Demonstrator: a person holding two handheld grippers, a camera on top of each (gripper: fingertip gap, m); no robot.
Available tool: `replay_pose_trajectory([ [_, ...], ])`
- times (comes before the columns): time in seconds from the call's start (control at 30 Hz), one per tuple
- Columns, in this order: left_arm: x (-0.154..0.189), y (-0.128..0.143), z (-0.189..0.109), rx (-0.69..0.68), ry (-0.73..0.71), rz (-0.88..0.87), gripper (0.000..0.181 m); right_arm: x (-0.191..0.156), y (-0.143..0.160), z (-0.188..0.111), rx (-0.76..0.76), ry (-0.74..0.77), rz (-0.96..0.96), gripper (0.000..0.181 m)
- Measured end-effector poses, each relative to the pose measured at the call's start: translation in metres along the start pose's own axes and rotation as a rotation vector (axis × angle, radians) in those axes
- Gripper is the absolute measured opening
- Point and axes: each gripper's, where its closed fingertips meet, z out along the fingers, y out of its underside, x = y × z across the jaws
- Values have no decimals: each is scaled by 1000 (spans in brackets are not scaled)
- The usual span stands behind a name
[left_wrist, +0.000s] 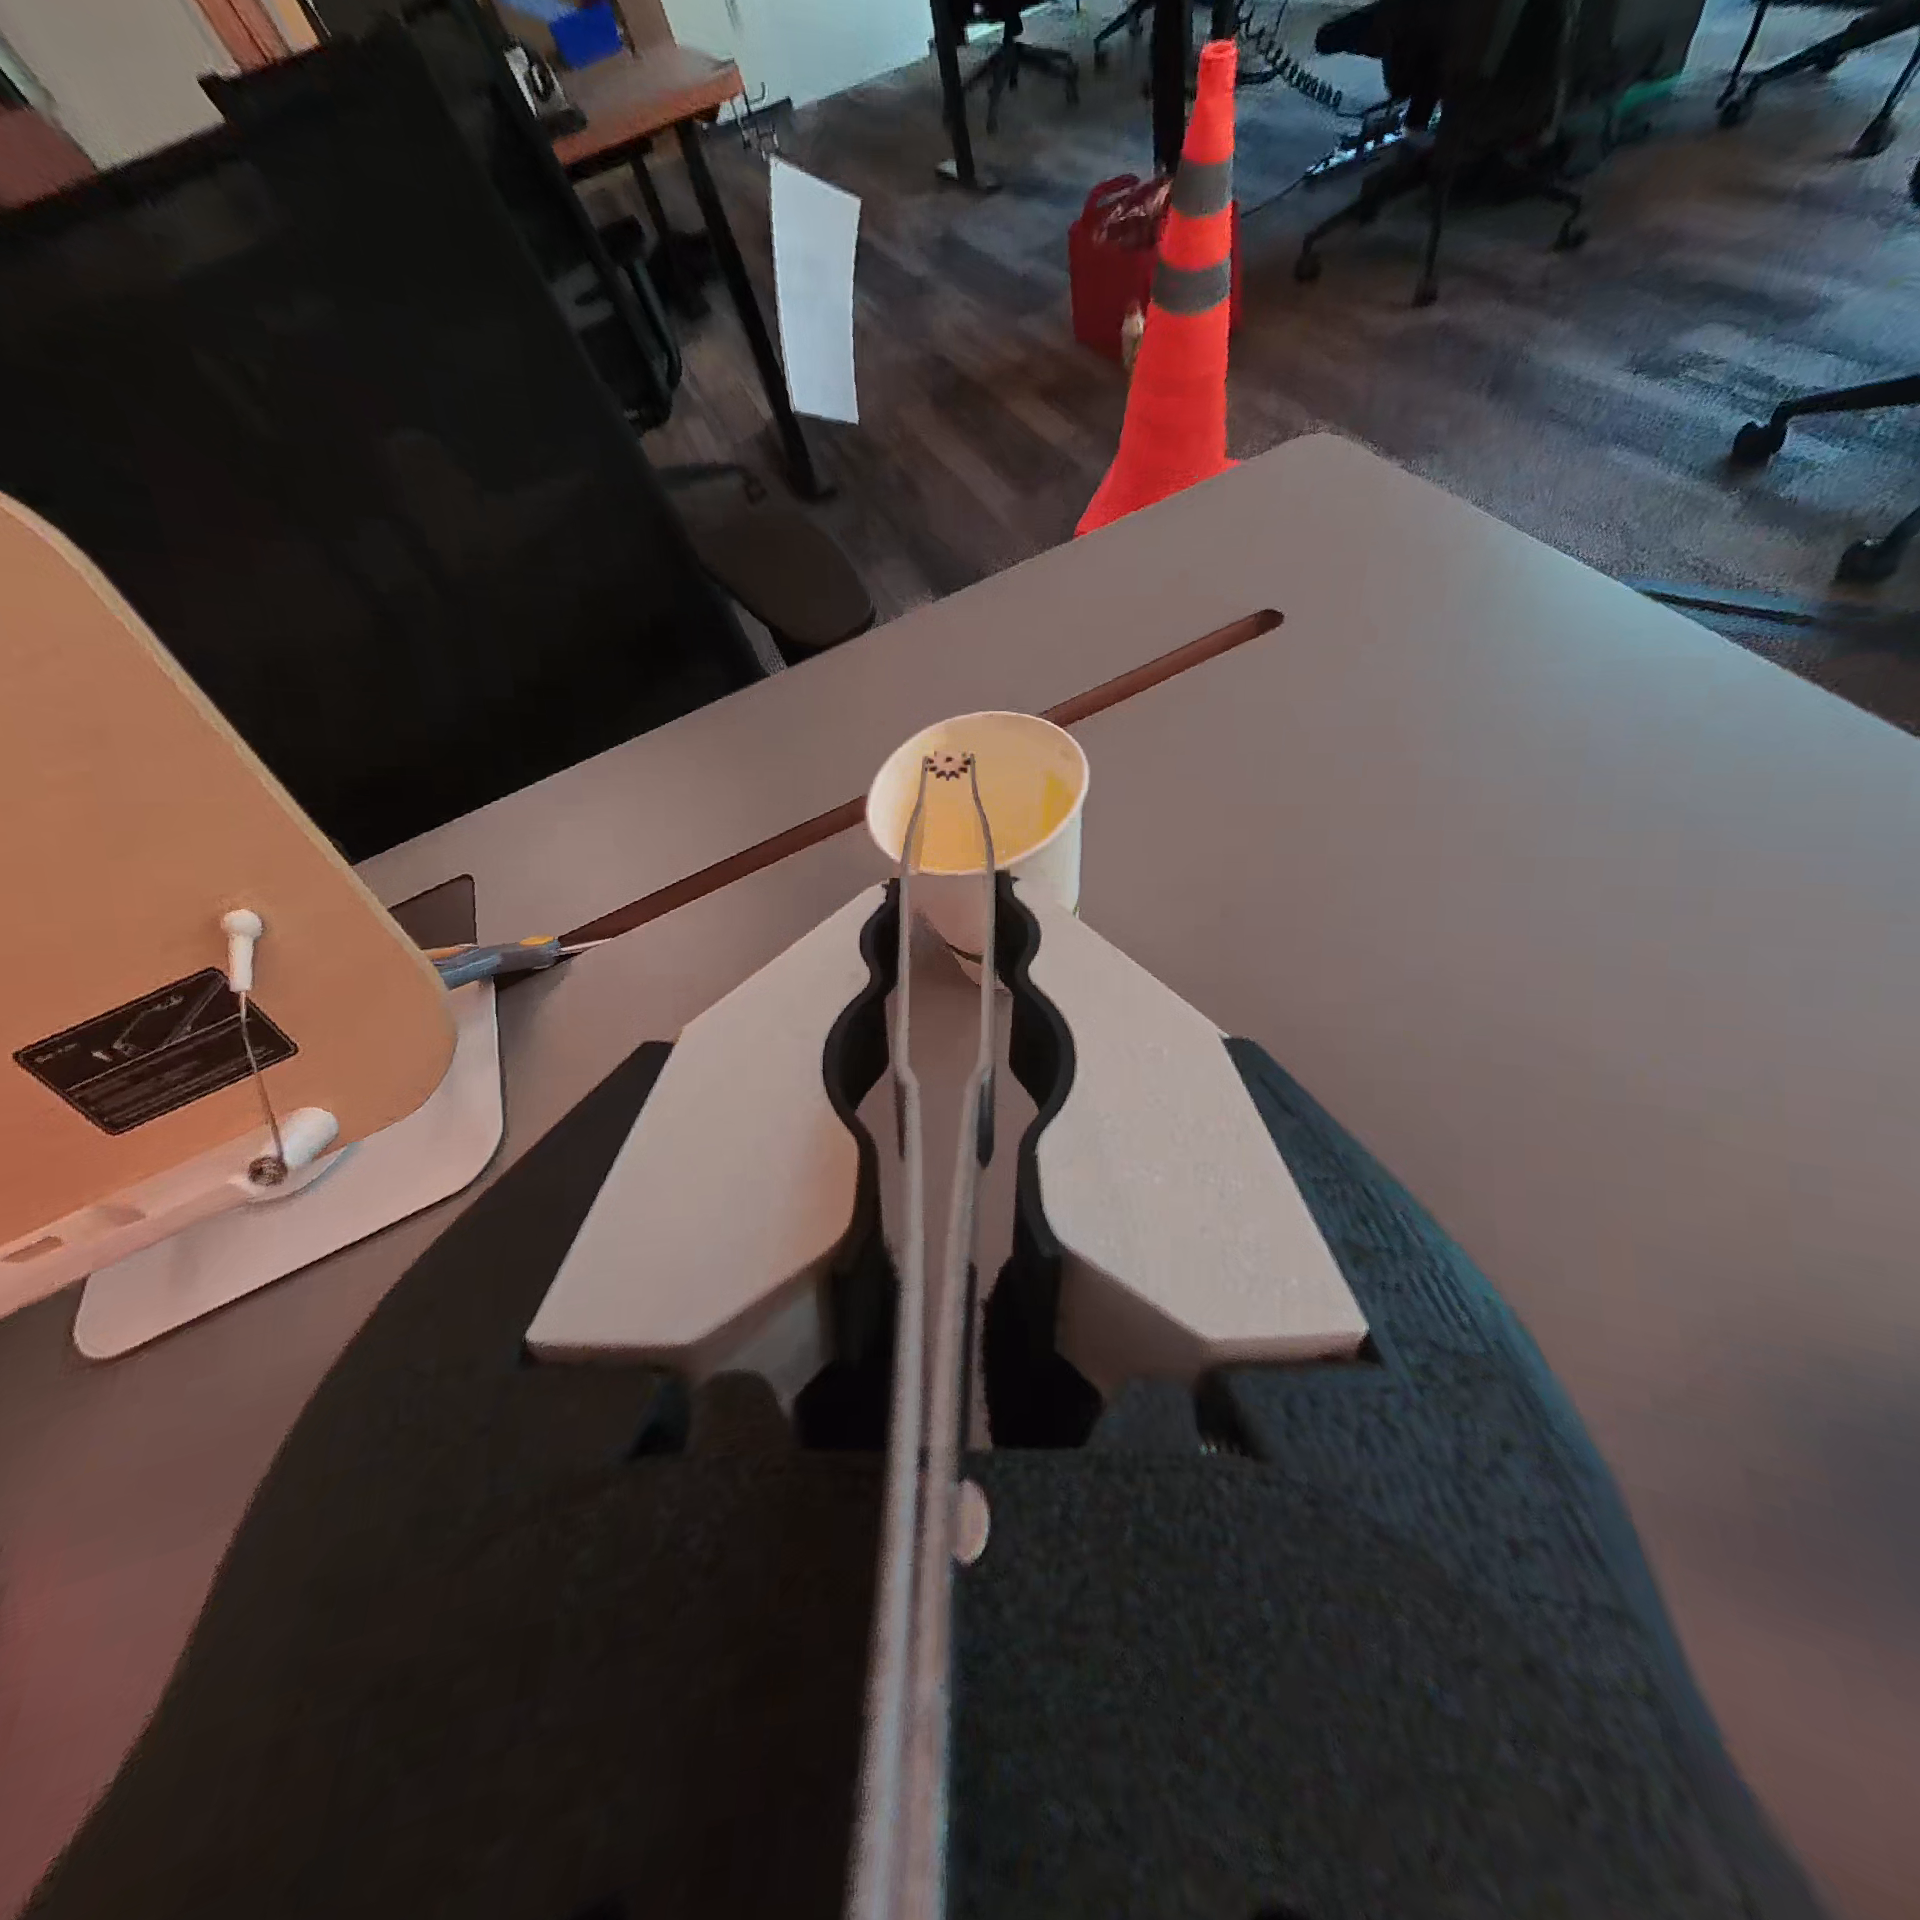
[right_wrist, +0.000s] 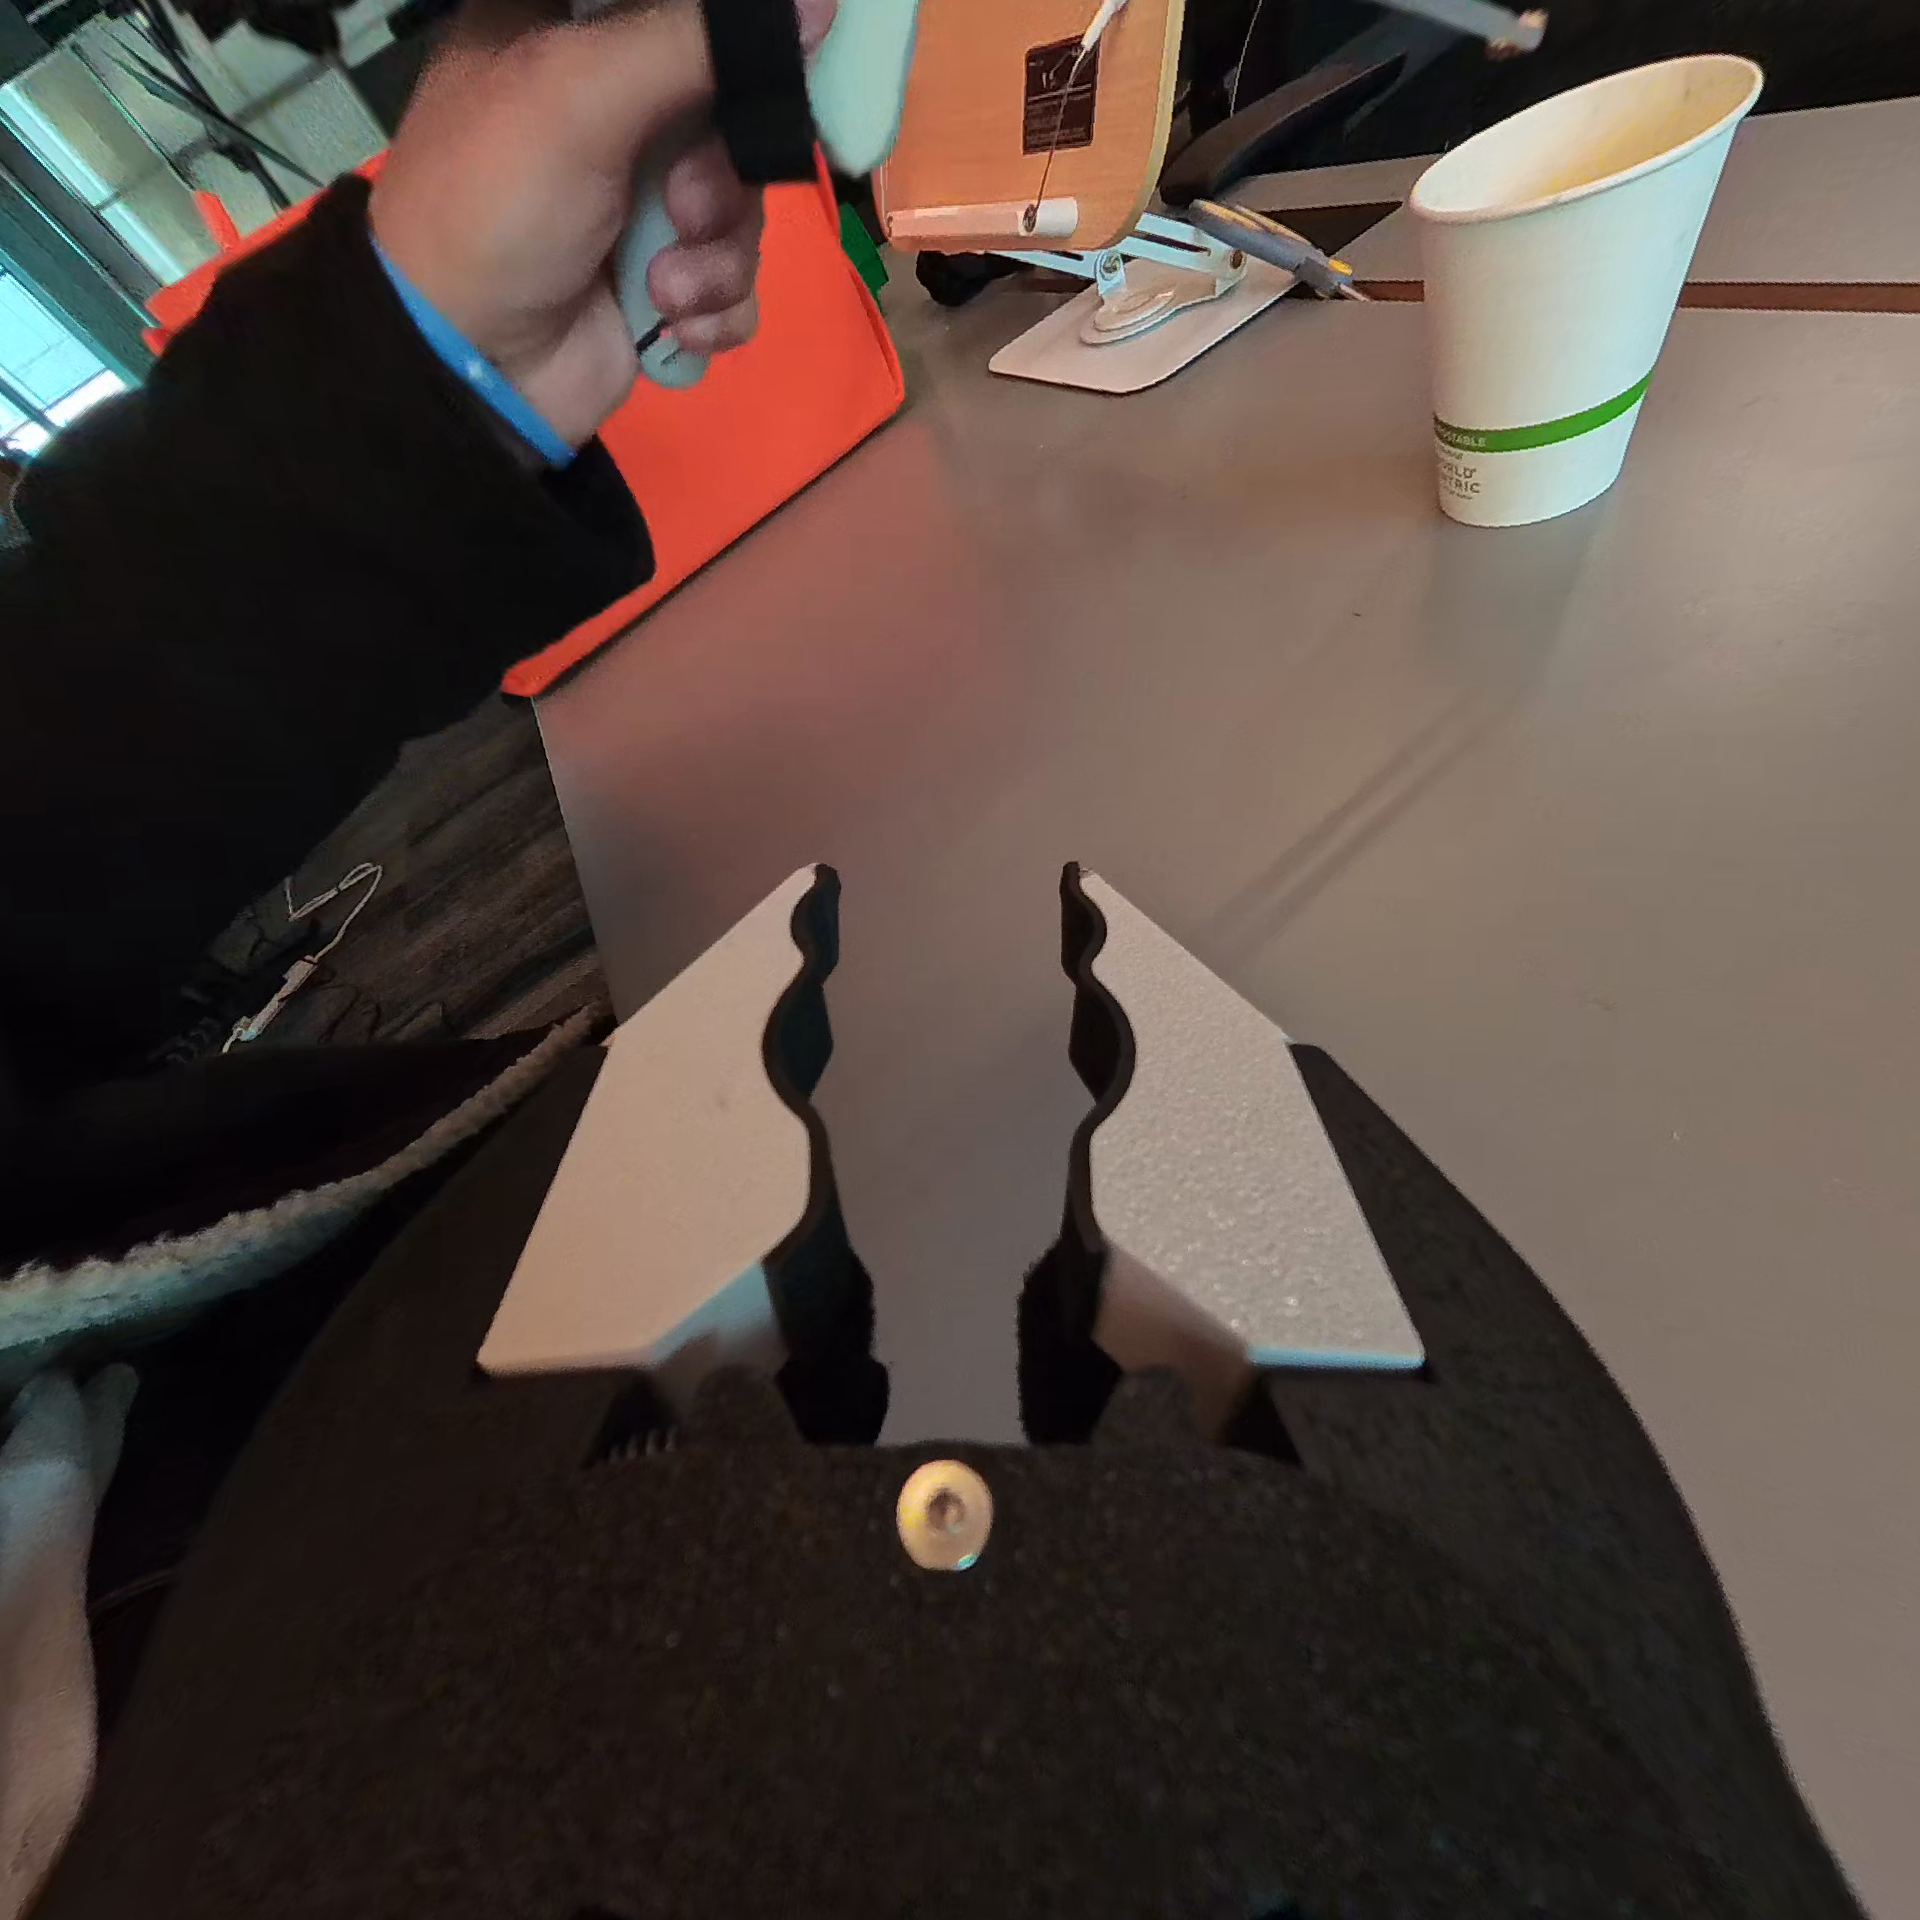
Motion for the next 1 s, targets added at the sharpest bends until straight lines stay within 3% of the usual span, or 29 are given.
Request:
replay_pose_trajectory([
  [0.27, -12, 6, 30, -114, 49, -100, 17, 1, -1, -2, 8, -7, 10, 42],
  [1.0, -14, 8, 30, -117, 14, -90, 19, 0, -1, -2, 6, -10, 11, 42],
])
